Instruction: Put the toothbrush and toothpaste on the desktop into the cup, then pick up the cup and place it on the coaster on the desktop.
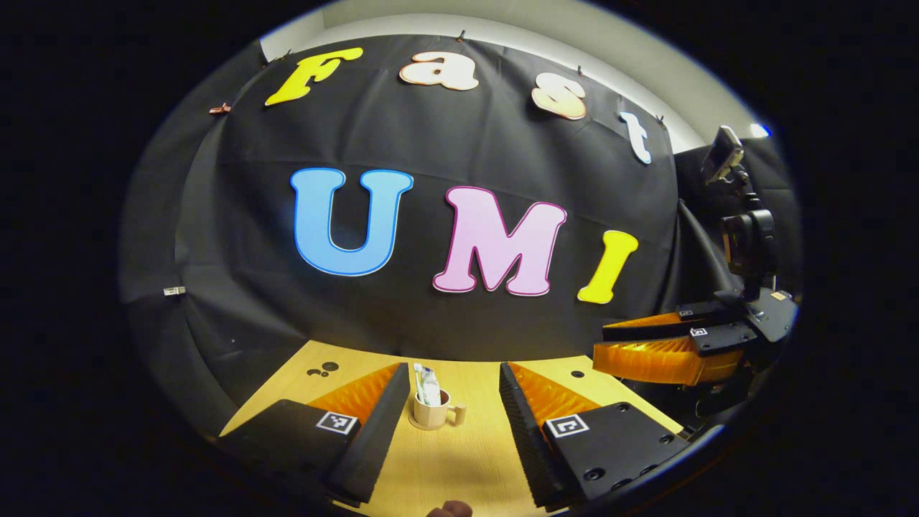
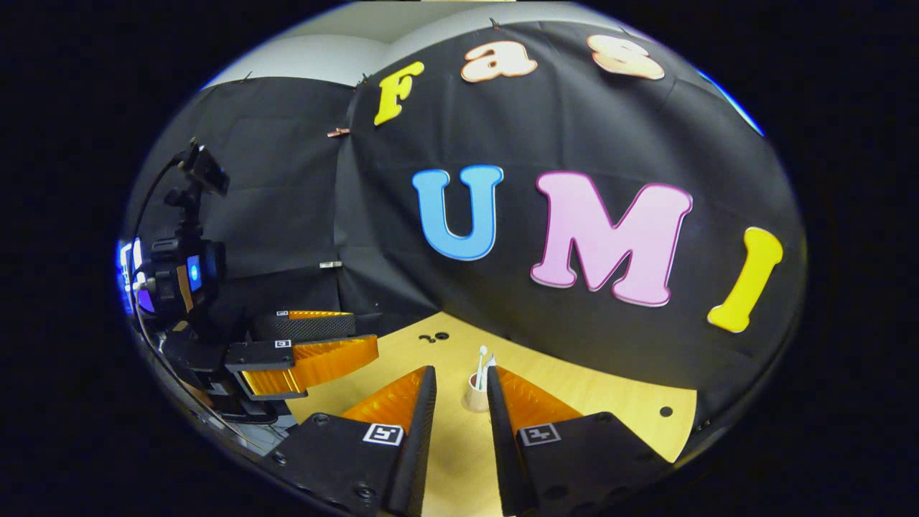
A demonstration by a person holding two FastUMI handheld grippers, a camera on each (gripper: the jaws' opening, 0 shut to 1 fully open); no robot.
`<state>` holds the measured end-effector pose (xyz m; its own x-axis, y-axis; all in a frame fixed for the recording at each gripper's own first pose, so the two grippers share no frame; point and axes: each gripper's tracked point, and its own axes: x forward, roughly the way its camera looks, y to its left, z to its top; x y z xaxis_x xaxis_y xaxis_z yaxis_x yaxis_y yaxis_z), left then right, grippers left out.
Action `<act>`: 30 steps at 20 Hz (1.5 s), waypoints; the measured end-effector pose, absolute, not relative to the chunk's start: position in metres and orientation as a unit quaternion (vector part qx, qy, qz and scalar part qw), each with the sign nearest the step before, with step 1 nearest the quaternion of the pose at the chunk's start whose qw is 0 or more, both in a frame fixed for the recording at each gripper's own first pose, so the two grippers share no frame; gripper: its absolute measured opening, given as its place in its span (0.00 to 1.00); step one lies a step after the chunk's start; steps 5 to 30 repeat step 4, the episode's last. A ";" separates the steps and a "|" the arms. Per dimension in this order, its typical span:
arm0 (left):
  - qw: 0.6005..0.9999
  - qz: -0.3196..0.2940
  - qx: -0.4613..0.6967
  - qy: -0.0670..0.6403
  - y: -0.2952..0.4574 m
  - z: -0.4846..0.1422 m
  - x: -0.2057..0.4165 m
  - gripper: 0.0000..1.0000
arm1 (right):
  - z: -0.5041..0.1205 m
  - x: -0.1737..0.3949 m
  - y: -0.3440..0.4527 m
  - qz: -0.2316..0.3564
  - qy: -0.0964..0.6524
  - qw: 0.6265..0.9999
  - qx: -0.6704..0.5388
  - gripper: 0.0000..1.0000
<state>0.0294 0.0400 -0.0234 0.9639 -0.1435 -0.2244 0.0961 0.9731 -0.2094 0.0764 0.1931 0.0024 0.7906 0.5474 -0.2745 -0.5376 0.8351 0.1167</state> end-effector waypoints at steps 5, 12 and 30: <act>0.989 -0.071 -0.090 0.095 0.040 -0.009 0.000 0.81 | 0.022 0.042 0.188 0.237 0.087 0.966 0.064 0.54; 0.989 -0.071 -0.090 0.095 0.040 -0.009 0.000 0.81 | 0.022 0.042 0.188 0.237 0.087 0.966 0.064 0.54; 0.989 -0.071 -0.090 0.095 0.040 -0.009 0.000 0.81 | 0.022 0.042 0.188 0.237 0.087 0.966 0.064 0.54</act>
